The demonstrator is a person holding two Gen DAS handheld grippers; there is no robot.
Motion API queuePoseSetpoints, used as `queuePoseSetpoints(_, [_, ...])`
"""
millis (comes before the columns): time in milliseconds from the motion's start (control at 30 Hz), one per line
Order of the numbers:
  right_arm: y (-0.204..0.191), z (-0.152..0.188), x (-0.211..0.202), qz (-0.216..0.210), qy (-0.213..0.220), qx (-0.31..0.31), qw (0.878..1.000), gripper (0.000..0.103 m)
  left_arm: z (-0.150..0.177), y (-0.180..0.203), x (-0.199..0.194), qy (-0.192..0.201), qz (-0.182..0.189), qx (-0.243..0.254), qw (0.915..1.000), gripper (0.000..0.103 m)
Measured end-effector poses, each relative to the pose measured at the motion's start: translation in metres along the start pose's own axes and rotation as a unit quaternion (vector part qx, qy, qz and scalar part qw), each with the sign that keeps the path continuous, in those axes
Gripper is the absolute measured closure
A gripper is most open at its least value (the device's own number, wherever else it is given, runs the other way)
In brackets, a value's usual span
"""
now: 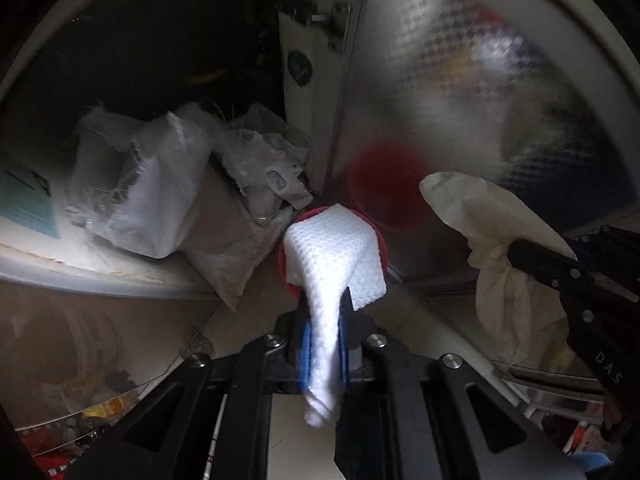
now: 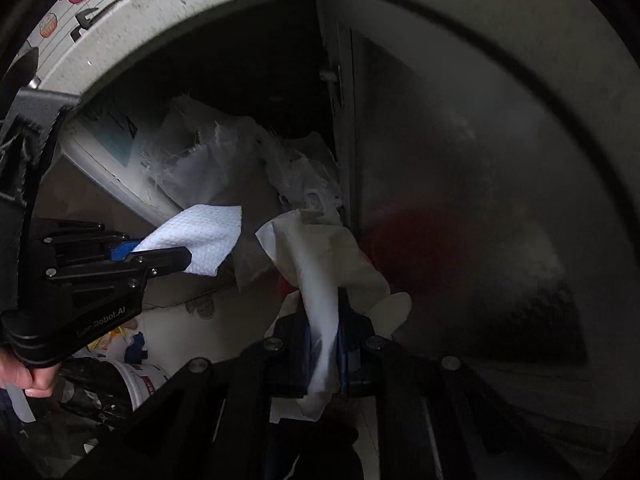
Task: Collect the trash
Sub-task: 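Carry the cloth and gloves down toward the red bin, then open the left tool dropping the cloth while the right tool drops the gloves into the bin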
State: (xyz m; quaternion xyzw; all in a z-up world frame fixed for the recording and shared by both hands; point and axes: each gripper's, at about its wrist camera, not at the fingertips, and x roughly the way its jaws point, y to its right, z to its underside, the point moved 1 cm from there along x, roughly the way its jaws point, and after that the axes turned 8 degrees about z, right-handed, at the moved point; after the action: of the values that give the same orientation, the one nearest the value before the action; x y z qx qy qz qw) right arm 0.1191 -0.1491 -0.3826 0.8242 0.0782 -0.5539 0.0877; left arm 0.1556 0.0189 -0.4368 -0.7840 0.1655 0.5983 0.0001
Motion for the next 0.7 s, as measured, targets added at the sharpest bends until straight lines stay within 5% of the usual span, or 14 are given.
queuePoseSetpoints(433, [0.013,0.03,0.072,0.008,0.034,-0.017,0.999,0.094,-0.009,-0.009,0.095,-0.007,0.005,0.002,1.0,0.094])
queuePoseSetpoints(567, [0.017,0.031,0.077,0.008,0.034,-0.013,0.999,0.094,-0.016,-0.004,0.102,0.002,0.008,0.011,0.9999,0.072])
queuePoseSetpoints(700, [0.013,0.026,0.075,0.02,0.043,-0.025,0.999,0.094,-0.02,-0.001,0.1,-0.003,0.014,0.003,0.9999,0.067])
